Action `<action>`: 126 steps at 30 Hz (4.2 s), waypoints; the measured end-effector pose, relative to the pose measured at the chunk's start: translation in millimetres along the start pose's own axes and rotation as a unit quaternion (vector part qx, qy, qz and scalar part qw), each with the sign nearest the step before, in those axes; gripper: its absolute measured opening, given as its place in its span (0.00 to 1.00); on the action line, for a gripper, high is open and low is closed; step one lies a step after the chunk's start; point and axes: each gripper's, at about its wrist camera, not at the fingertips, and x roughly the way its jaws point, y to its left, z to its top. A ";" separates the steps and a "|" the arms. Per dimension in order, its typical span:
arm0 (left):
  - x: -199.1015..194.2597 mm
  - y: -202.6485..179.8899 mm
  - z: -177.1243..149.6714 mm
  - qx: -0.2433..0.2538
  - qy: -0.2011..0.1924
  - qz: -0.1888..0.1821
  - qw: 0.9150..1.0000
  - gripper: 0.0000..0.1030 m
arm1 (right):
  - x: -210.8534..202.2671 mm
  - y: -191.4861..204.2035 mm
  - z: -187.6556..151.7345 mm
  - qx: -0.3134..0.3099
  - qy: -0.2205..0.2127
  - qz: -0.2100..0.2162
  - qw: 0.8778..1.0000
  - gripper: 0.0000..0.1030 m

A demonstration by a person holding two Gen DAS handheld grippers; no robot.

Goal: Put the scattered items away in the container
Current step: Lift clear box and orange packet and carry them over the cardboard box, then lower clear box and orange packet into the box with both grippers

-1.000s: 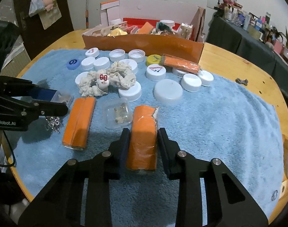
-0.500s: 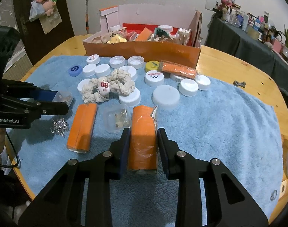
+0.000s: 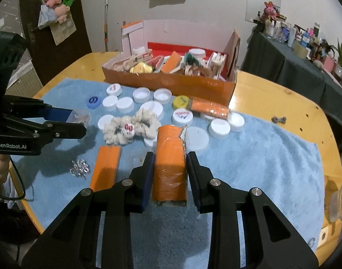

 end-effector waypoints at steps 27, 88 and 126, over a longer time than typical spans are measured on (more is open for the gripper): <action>-14.7 13.3 59.3 -0.004 -0.038 0.005 0.999 0.43 | -2.8 1.8 79.1 -0.032 -0.037 0.008 0.999 0.27; 85.4 87.7 169.4 -0.115 0.002 0.007 0.993 0.43 | 142.7 -15.2 187.4 -0.036 0.064 0.000 0.997 0.27; 105.6 56.2 176.6 -0.074 0.012 0.025 0.997 0.43 | 142.2 -50.7 187.3 -0.031 0.076 -0.074 0.994 0.27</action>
